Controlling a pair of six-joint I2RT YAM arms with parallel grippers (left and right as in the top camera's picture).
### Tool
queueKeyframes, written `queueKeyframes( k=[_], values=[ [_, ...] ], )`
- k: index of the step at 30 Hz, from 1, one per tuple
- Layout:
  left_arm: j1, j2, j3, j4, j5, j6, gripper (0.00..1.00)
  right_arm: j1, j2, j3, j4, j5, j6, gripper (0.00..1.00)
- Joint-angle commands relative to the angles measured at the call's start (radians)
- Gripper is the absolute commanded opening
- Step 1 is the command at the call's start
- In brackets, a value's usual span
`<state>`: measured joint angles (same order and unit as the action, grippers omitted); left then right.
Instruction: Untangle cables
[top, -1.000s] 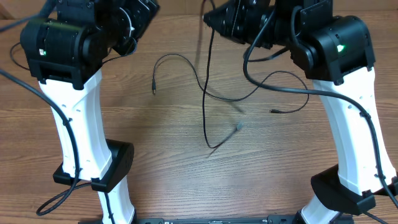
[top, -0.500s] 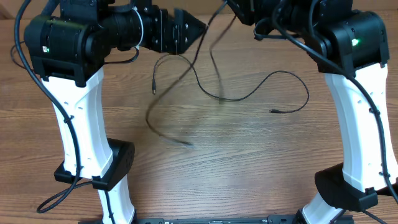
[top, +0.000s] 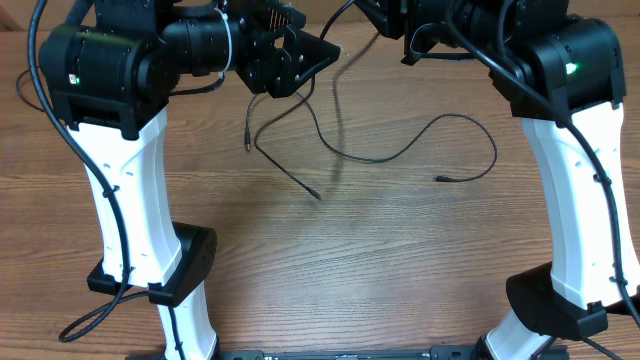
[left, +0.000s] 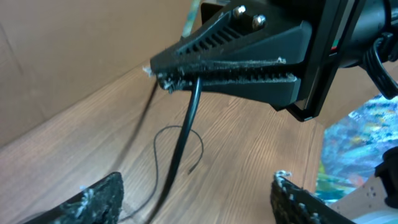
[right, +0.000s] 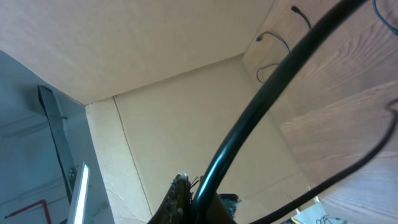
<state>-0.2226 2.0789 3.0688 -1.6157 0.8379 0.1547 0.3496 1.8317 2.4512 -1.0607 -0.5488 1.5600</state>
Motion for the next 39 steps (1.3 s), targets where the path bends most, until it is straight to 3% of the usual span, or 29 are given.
queueKeyframes(
  k=[1,9,17,22,26,39],
  values=[
    [-0.008,0.012,0.001,0.015,0.02,0.029,0.7,0.004,-0.034,0.003,0.0,-0.046,0.011,0.04],
    [-0.014,0.028,0.001,0.048,0.027,0.024,0.56,0.027,-0.034,0.003,0.001,-0.067,0.011,0.04],
    [-0.014,0.031,0.001,0.047,0.028,0.024,0.53,0.037,-0.034,0.003,0.005,-0.068,0.011,0.04],
    [-0.014,0.031,0.001,0.047,0.028,0.024,0.41,0.044,-0.034,0.003,0.004,-0.082,0.006,0.04],
    [-0.013,0.031,0.001,0.049,0.027,0.008,0.41,0.044,-0.034,0.003,0.003,-0.082,0.003,0.04],
    [-0.013,0.031,0.001,0.055,0.028,0.002,0.14,0.044,-0.034,0.003,-0.019,-0.082,-0.023,0.04]
  ],
)
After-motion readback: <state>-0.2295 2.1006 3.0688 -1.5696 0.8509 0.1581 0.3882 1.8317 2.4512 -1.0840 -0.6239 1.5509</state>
